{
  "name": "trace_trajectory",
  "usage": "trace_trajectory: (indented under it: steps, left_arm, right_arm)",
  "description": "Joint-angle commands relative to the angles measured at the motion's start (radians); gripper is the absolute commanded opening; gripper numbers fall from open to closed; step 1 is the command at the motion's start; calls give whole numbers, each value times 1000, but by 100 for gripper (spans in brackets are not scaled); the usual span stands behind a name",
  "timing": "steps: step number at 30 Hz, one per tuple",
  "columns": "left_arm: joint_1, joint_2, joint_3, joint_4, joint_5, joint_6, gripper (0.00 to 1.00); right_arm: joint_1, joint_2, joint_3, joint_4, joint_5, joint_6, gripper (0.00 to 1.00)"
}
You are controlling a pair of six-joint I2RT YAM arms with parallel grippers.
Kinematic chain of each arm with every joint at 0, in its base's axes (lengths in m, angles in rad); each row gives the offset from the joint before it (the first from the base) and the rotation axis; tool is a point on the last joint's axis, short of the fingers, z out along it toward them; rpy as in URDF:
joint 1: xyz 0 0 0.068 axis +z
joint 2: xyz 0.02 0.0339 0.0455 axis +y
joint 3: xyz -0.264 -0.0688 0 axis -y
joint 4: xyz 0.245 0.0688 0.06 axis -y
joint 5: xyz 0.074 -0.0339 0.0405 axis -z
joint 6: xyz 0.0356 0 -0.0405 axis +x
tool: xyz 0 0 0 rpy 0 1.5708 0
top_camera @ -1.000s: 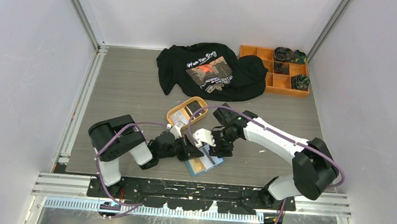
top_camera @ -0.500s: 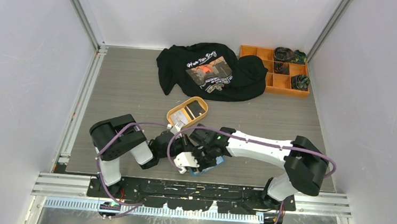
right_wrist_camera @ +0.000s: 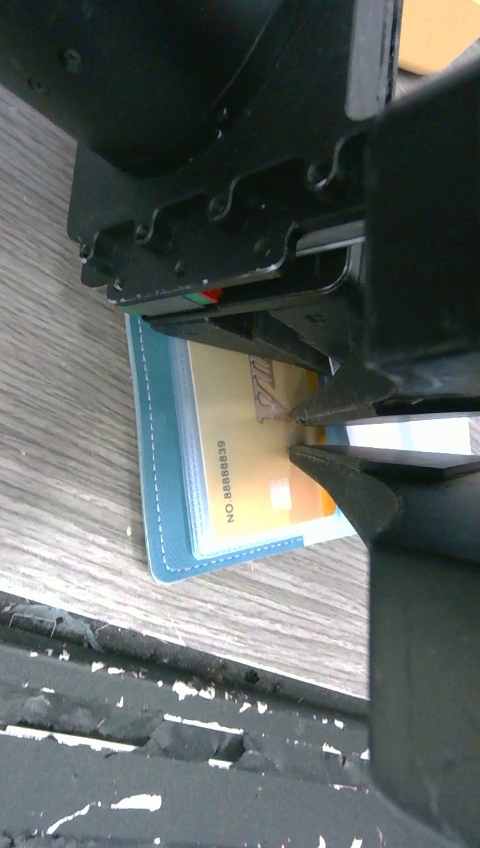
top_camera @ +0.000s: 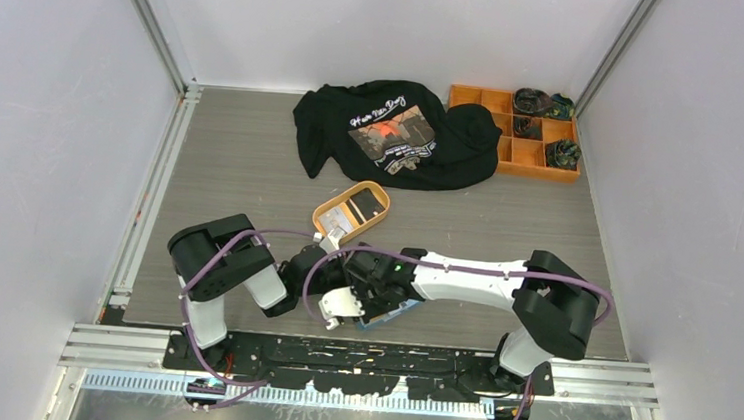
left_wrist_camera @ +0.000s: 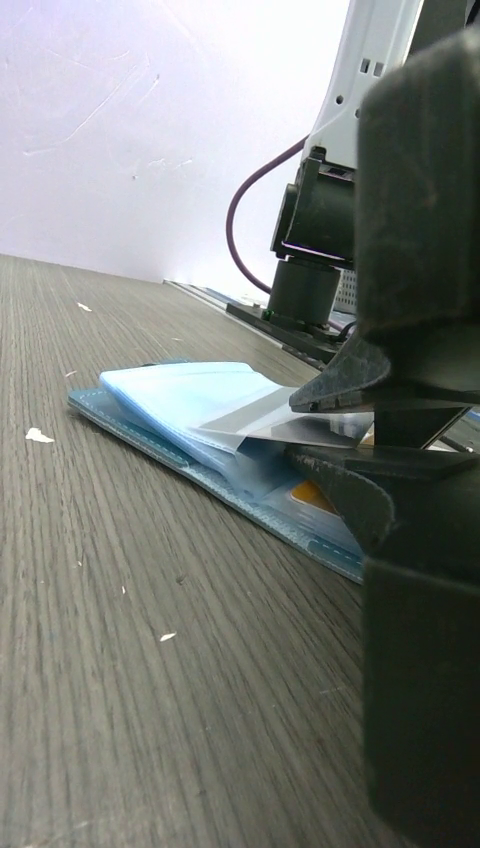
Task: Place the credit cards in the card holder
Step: Insert the credit card into the card holder.
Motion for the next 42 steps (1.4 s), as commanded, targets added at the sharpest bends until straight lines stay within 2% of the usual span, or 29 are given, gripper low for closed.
trace_trajectory:
  steps: [1,5,19,24,29,32,34,36,38,42]
  left_arm:
    - [5,28,-17,-109,-18,40,20]
    - [5,18,-20,-116,-15,41,22]
    - [5,-82,-40,-212,-12,59,24]
    - [5,-166,-50,-288,-10,80,24]
    - [4,-326,-48,-398,-8,150,24]
    - [3,-483,-26,-537,-4,253,24]
    - [2,-594,-17,-634,-29,329,24]
    - [1,-709,-24,-707,-69,389,24]
    - [2,-831,-38,-778,-123,441,24]
    - [4,-1070,-97,-888,-251,509,63]
  right_arm:
    - [7,10,7,16,86,-2,18]
    - [1,9,9,-5,114,-22,18]
    - [-54,-1,25,-76,62,-35,18]
    - [-115,-46,76,-147,-117,14,22]
    - [-203,-144,113,-253,-315,4,32]
    - [-280,-205,140,-287,-391,66,40]
    - [-342,-256,142,-283,-437,133,49]
    - [-418,-292,125,-254,-501,225,64]
    - [-507,-305,103,-241,-603,323,75]
    - [-664,-260,93,-282,-781,432,80]
